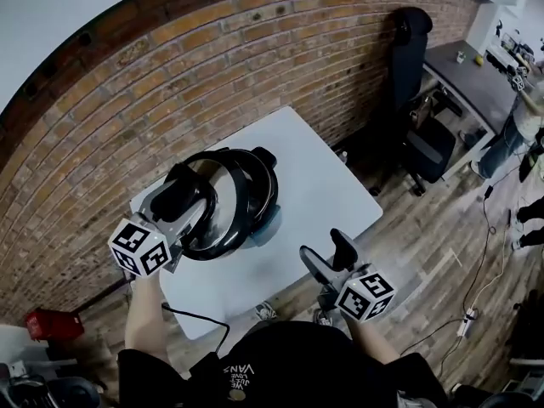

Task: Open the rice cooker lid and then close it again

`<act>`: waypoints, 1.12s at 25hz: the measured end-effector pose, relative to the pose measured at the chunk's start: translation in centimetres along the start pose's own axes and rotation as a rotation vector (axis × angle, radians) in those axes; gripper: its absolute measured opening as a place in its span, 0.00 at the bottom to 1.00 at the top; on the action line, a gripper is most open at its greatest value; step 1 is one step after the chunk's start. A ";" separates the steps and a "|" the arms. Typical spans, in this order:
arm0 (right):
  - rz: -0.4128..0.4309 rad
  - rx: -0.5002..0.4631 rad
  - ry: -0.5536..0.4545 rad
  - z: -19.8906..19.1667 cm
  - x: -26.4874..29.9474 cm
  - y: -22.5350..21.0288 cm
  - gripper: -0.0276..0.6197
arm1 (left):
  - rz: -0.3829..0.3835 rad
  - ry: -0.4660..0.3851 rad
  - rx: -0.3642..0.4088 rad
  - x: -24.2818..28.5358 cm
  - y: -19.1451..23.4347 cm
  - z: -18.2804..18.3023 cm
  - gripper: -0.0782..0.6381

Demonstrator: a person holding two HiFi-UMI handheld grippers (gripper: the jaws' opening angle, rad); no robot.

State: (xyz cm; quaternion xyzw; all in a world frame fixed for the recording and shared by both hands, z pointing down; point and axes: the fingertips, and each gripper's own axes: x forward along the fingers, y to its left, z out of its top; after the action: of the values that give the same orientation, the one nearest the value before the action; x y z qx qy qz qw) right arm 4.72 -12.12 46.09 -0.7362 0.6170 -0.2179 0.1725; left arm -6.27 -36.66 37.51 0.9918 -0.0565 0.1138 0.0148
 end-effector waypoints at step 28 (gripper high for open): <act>-0.223 0.087 -0.108 -0.9 -2.6 -3.9 0.65 | -0.362 0.310 0.293 11.0 -1.7 -4.3 0.50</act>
State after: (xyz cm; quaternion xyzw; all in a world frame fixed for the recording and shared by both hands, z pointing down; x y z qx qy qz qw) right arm 7.10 -8.85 48.63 -0.8028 0.5110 -0.2224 0.2118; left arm 3.64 -36.02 44.21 0.9480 0.1418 0.2668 -0.1002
